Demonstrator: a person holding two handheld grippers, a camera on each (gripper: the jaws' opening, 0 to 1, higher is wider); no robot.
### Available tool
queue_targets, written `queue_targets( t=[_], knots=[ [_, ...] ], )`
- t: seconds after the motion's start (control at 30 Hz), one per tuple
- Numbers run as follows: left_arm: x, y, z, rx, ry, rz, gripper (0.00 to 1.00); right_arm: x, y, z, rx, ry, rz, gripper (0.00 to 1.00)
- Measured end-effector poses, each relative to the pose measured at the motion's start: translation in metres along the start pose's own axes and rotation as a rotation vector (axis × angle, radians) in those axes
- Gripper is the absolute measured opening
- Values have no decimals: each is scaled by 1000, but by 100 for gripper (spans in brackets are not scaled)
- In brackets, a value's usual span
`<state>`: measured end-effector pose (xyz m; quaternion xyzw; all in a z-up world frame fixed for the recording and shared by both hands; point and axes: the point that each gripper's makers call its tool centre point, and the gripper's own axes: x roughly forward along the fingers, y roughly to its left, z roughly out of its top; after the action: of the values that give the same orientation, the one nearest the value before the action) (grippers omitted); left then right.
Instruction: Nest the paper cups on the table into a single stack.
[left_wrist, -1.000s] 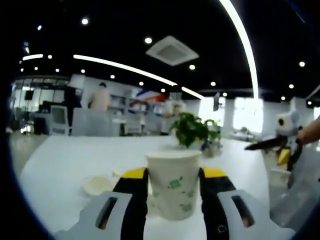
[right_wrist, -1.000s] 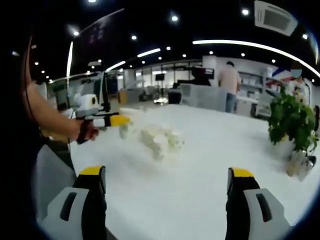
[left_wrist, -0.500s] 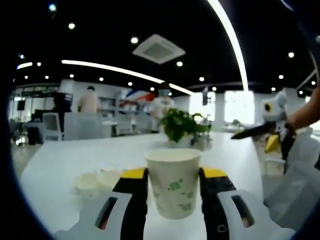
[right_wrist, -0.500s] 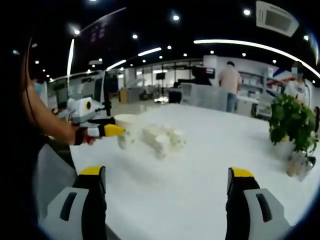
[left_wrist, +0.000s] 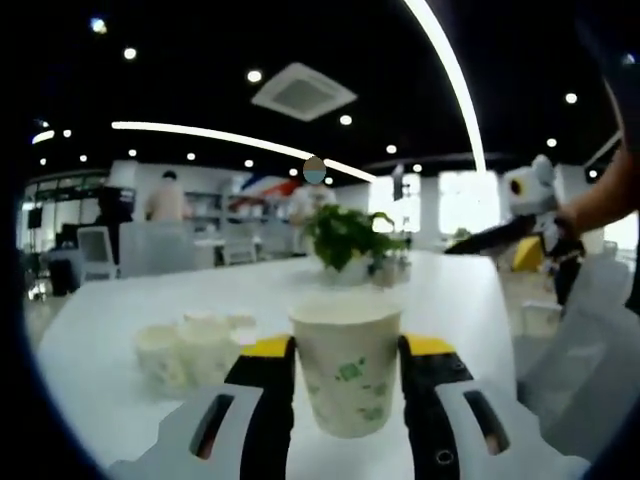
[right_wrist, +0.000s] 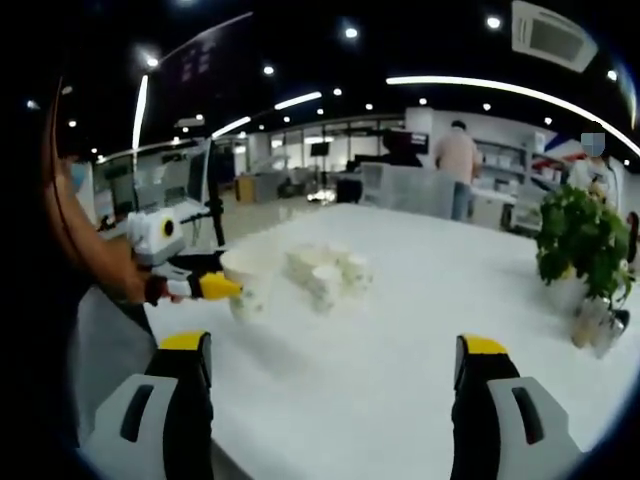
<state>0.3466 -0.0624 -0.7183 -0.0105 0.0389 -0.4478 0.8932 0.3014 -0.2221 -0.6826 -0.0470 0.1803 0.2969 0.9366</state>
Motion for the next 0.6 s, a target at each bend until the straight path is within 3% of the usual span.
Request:
queue_targets(
  t=[0.23, 0.33, 0.6],
  knots=[
    [-2, -15, -24, -25, 32, -29, 40, -4, 3, -7, 2, 18, 3, 100],
    [0, -24, -39, -24, 84, -52, 39, -5, 3, -9, 3, 26, 2, 100],
    [3, -31, -55, -27, 102, -76, 39, -4, 7, -9, 1, 32, 11, 100]
  ],
)
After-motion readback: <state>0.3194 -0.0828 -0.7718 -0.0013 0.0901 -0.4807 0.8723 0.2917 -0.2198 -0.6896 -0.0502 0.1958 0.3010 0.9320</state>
